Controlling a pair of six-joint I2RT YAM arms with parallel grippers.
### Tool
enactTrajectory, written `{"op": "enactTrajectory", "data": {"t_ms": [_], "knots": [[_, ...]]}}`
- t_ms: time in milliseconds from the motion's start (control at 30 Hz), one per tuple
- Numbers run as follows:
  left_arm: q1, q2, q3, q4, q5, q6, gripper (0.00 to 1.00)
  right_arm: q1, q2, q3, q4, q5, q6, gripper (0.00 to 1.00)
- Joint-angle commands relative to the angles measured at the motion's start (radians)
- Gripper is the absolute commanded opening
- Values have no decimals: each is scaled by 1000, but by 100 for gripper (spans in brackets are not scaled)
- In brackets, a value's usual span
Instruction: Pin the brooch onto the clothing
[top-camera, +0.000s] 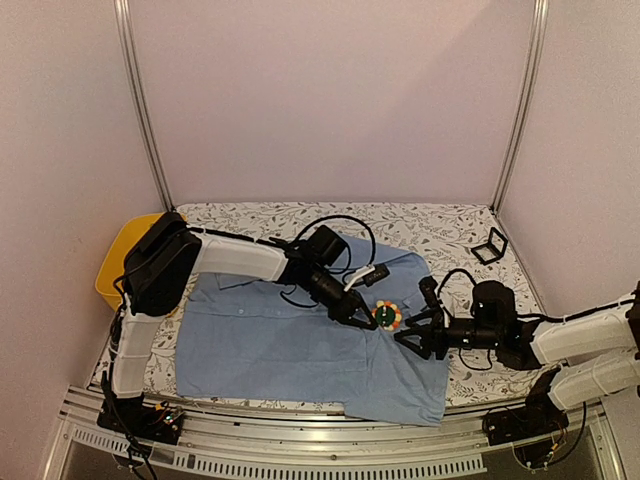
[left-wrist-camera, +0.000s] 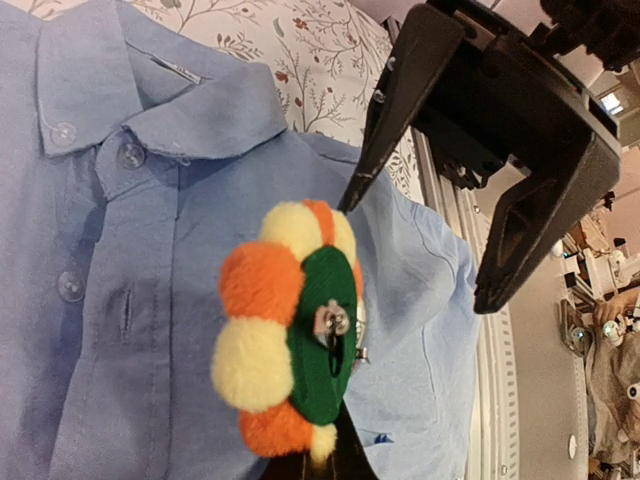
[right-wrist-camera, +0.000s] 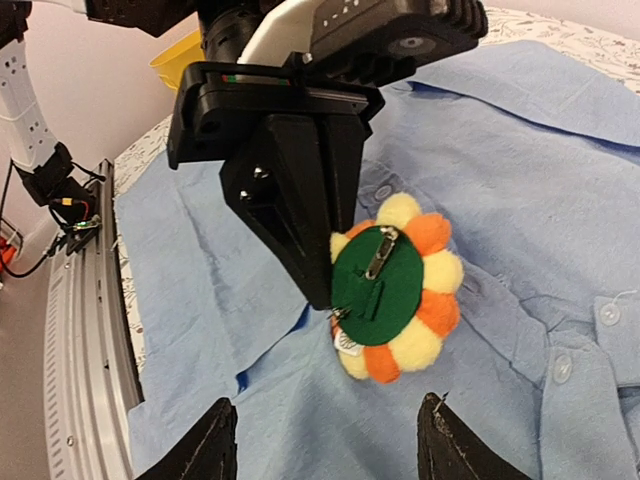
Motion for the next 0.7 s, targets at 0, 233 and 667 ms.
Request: {"op": "enactTrajectory", "data": {"t_ms": [0,233,667], "knots": [[7,-35,39,-42,35,7,0,43,77,22,102,117,-103,60],[10,-38,43,-56,35,7,0,68,219,42,165,97,-151,58],[9,-31,45,-116,54,50,0,61,185,138,35,216,-113,0]]}}
